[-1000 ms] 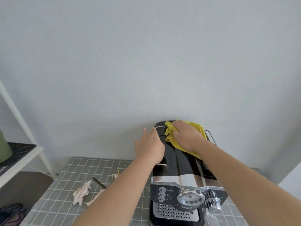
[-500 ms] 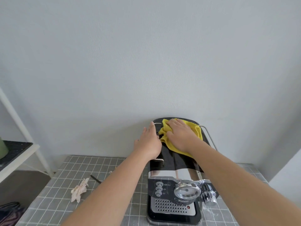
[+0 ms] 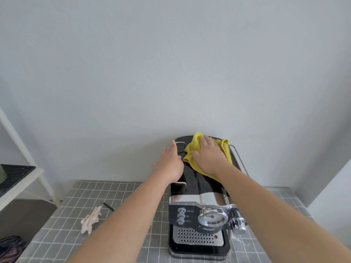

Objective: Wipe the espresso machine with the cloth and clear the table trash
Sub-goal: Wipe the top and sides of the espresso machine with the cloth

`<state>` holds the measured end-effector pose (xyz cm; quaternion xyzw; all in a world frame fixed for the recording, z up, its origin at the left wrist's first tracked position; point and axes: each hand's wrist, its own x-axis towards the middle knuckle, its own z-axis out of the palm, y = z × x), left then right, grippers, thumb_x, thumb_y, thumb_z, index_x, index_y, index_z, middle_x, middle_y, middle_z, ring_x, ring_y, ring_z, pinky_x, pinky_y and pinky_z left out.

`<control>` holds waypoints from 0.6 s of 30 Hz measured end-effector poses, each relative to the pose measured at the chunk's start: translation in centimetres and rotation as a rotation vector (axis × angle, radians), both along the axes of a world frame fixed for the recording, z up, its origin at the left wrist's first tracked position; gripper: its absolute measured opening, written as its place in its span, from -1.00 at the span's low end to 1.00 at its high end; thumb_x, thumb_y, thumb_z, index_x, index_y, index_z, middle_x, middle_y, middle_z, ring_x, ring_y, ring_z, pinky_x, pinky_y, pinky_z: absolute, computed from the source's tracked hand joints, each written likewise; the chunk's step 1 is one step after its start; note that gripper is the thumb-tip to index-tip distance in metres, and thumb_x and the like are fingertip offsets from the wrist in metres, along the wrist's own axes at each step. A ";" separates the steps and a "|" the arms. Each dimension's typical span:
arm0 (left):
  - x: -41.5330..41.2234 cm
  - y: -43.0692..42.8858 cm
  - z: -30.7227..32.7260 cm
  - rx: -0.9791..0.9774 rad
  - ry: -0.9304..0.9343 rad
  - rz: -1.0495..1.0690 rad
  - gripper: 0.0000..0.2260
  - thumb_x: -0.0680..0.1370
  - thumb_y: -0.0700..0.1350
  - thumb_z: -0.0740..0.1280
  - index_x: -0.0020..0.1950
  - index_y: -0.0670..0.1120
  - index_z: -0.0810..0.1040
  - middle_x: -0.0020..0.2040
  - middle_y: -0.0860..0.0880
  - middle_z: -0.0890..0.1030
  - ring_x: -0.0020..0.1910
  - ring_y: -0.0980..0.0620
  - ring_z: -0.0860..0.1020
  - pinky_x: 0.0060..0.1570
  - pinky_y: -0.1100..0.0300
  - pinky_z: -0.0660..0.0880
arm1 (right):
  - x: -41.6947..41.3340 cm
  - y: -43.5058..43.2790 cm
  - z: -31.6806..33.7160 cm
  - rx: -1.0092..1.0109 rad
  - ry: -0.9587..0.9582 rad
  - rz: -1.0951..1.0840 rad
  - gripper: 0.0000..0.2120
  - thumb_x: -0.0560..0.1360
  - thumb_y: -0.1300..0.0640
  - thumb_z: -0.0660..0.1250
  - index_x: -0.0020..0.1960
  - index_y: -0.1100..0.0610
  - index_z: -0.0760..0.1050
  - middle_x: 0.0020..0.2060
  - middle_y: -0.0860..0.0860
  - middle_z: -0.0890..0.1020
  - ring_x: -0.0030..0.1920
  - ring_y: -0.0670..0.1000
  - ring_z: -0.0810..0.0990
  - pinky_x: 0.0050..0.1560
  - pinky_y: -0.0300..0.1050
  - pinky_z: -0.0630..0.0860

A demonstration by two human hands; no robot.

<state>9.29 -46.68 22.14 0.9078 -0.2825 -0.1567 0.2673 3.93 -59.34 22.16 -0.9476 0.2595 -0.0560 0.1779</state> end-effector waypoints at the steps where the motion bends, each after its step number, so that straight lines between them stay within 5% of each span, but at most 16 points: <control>1: 0.0 0.0 0.1 0.001 -0.003 0.004 -0.50 0.67 -0.10 -0.05 0.55 0.00 -0.21 0.59 -0.06 -0.07 0.57 -0.04 -0.07 0.46 -0.10 0.04 | -1.4 0.7 -0.1 -0.014 0.007 0.034 -0.39 0.56 0.01 0.01 0.54 0.17 -0.10 0.55 0.08 -0.02 0.54 0.11 -0.08 0.53 0.06 -0.06; 9: -0.2 -0.1 -0.1 0.003 -0.032 -0.005 -0.49 0.66 -0.12 -0.04 0.55 -0.04 -0.21 0.59 -0.05 -0.04 0.57 -0.01 -0.07 0.46 -0.08 0.07 | -8.3 5.3 -0.2 -0.114 0.054 0.151 -0.40 0.58 0.01 -0.03 0.54 0.11 -0.17 0.55 0.03 -0.15 0.54 0.08 -0.21 0.54 0.06 -0.11; 18: 0.2 -0.1 -1.1 0.024 -0.042 0.018 -0.49 0.66 -0.08 -0.03 0.55 -0.03 -0.21 0.58 -0.13 -0.05 0.57 -0.05 -0.06 0.45 -0.10 0.09 | -2.1 1.5 0.5 0.162 0.090 -0.410 -0.22 0.54 -0.20 -0.06 0.51 0.30 -0.21 0.55 0.16 -0.11 0.54 0.18 -0.17 0.48 0.19 -0.18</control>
